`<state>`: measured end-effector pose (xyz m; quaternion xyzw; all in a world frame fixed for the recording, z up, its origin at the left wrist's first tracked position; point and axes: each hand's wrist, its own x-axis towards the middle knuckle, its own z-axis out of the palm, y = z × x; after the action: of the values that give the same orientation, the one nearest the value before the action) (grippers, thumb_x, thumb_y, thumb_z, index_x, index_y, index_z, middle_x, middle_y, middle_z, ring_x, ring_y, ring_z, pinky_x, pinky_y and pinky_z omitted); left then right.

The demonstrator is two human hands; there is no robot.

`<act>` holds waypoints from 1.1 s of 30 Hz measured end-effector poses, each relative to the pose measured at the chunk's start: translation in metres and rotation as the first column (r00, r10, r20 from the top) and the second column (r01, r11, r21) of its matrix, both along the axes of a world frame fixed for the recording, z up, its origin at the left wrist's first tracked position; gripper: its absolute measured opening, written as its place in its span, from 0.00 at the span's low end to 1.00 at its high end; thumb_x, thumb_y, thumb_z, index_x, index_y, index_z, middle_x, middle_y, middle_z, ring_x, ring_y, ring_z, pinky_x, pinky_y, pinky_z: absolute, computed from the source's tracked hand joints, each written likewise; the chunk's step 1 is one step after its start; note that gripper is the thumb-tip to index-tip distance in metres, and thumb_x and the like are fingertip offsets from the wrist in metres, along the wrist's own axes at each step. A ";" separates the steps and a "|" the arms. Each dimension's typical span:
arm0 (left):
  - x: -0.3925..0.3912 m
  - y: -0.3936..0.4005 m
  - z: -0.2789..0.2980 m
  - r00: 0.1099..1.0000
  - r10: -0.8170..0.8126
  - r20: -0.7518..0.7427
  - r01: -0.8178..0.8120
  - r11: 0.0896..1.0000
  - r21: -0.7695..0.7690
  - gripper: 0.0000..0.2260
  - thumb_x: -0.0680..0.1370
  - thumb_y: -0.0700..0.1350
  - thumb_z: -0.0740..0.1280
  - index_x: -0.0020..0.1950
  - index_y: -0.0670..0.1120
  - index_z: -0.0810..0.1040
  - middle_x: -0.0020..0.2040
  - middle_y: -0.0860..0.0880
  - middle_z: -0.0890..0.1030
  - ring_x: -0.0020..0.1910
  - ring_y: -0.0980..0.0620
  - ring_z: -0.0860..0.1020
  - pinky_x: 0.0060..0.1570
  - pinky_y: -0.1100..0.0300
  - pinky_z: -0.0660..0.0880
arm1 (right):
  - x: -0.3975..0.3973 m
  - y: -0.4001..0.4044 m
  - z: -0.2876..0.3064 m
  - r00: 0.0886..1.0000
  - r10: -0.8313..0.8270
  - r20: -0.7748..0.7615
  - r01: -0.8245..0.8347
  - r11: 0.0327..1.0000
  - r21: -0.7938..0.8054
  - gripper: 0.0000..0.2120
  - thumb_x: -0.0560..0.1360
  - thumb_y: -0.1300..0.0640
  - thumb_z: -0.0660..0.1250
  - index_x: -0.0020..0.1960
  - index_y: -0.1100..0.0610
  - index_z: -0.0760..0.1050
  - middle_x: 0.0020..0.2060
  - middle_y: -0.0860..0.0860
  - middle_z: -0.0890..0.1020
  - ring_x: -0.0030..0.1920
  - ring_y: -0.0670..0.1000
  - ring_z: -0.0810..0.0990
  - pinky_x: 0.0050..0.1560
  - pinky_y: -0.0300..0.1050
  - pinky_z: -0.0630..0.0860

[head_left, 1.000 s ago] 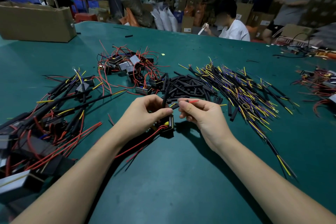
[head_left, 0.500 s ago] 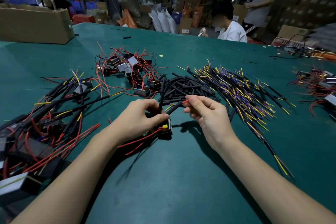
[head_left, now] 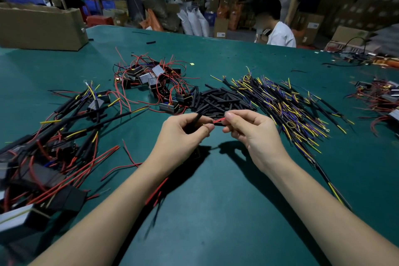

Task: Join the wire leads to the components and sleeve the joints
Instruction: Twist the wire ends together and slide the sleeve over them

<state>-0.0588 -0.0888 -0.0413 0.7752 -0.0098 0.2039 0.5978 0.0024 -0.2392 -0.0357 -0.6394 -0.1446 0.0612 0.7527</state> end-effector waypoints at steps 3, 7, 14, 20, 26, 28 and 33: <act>0.000 0.001 -0.001 1.000 -0.005 0.008 0.005 1.000 0.005 0.06 0.76 0.38 0.69 0.50 0.43 0.84 0.28 0.58 0.74 0.25 0.64 0.68 0.28 0.72 0.64 | 0.002 -0.003 0.000 0.994 -0.010 0.108 0.027 0.988 -0.152 0.03 0.75 0.62 0.69 0.42 0.57 0.80 0.34 0.50 0.84 0.33 0.48 0.82 0.38 0.37 0.72; 0.000 0.000 -0.001 1.000 0.003 -0.003 -0.003 1.000 0.028 0.04 0.76 0.41 0.69 0.46 0.47 0.84 0.30 0.49 0.70 0.28 0.55 0.64 0.30 0.62 0.60 | 0.002 -0.005 -0.002 0.966 0.000 0.258 0.069 0.964 -0.257 0.04 0.75 0.63 0.69 0.42 0.58 0.79 0.33 0.50 0.83 0.33 0.47 0.82 0.35 0.32 0.72; 0.002 0.001 0.000 0.996 -0.034 -0.077 0.034 0.999 0.005 0.06 0.78 0.43 0.66 0.44 0.45 0.82 0.26 0.54 0.68 0.27 0.56 0.64 0.27 0.62 0.62 | -0.003 0.004 -0.005 0.948 -0.080 0.309 0.120 0.986 -0.112 0.08 0.76 0.64 0.67 0.40 0.56 0.76 0.32 0.48 0.82 0.31 0.46 0.80 0.34 0.33 0.73; 0.002 0.002 0.002 0.976 -0.170 -0.138 0.156 0.982 -0.108 0.07 0.78 0.41 0.65 0.44 0.44 0.82 0.27 0.50 0.69 0.27 0.53 0.64 0.27 0.61 0.62 | -0.011 0.007 -0.008 0.824 -0.156 0.544 0.275 0.951 -0.143 0.08 0.76 0.63 0.68 0.39 0.53 0.75 0.32 0.47 0.80 0.33 0.43 0.79 0.34 0.36 0.71; 0.000 0.005 0.000 0.978 -0.159 -0.136 0.153 0.987 -0.055 0.07 0.79 0.44 0.65 0.47 0.41 0.80 0.27 0.52 0.70 0.28 0.54 0.66 0.28 0.64 0.63 | -0.005 -0.006 -0.004 0.814 -0.008 0.581 0.240 0.915 -0.325 0.06 0.73 0.64 0.71 0.42 0.53 0.78 0.34 0.47 0.81 0.35 0.44 0.80 0.36 0.45 0.74; -0.001 0.004 0.000 0.981 -0.147 -0.123 0.137 0.987 -0.083 0.11 0.80 0.47 0.64 0.48 0.39 0.79 0.28 0.49 0.69 0.26 0.55 0.65 0.26 0.64 0.62 | -0.001 -0.011 0.002 0.878 0.006 0.479 0.152 0.944 -0.292 0.10 0.71 0.63 0.73 0.48 0.51 0.79 0.38 0.48 0.83 0.39 0.48 0.81 0.45 0.44 0.77; -0.001 0.003 0.001 0.982 -0.136 -0.135 0.121 0.986 -0.114 0.18 0.83 0.53 0.54 0.53 0.46 0.79 0.30 0.50 0.75 0.28 0.55 0.71 0.28 0.66 0.68 | 0.033 -0.052 0.016 0.840 -0.337 0.425 0.448 0.873 -0.194 0.07 0.73 0.59 0.72 0.51 0.52 0.80 0.40 0.50 0.84 0.39 0.49 0.81 0.45 0.41 0.77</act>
<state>-0.0597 -0.0861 -0.0401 0.7529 -0.0064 0.1096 0.6489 0.0349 -0.2907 -0.0199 -0.7567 -0.1410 -0.2000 0.6062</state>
